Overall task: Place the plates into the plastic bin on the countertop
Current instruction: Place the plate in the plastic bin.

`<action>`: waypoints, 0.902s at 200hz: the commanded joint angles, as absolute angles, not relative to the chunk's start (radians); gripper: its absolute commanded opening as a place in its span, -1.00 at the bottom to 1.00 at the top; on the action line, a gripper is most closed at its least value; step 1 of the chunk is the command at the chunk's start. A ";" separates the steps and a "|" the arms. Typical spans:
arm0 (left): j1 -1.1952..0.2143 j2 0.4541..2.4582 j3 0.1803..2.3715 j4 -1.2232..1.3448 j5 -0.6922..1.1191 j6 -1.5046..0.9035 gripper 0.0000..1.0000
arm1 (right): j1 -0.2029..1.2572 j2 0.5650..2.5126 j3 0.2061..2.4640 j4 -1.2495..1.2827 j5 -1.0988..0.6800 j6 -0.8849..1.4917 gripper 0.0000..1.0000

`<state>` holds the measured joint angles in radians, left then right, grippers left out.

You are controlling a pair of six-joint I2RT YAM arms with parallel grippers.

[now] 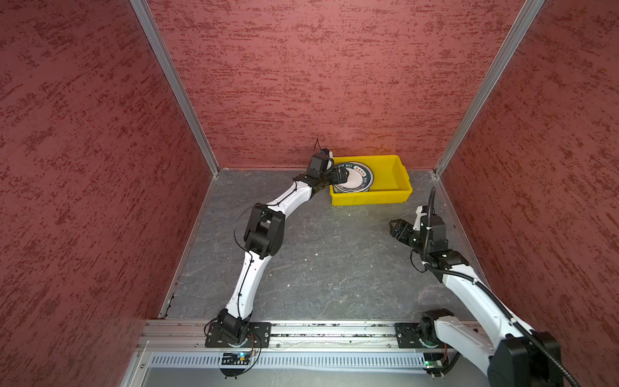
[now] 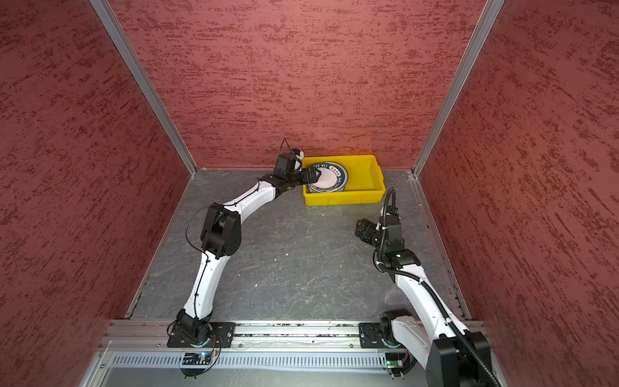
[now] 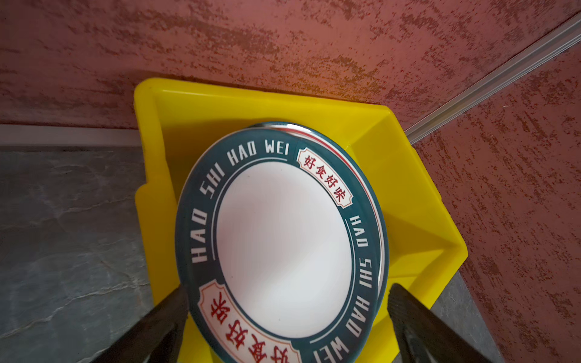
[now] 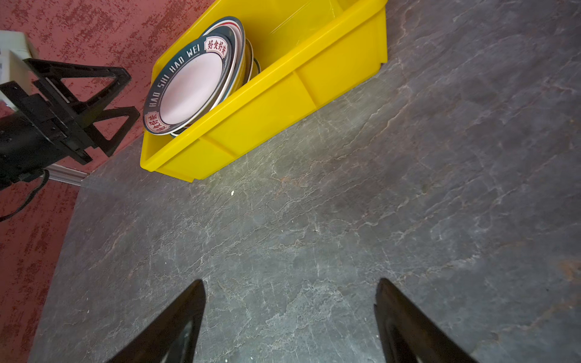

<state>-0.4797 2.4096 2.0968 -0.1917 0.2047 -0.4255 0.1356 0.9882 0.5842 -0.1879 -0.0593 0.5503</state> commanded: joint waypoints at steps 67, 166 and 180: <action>-0.478 2.394 2.051 -0.098 0.265 -0.462 0.99 | 0.130 0.971 0.587 -0.176 0.000 0.537 0.71; -0.404 1.659 1.185 0.187 0.020 -0.353 0.99 | 0.130 0.957 0.311 0.487 0.455 0.291 0.91; -0.348 1.568 1.050 0.214 0.018 -0.370 0.99 | 0.129 0.954 0.265 0.587 0.531 0.262 0.93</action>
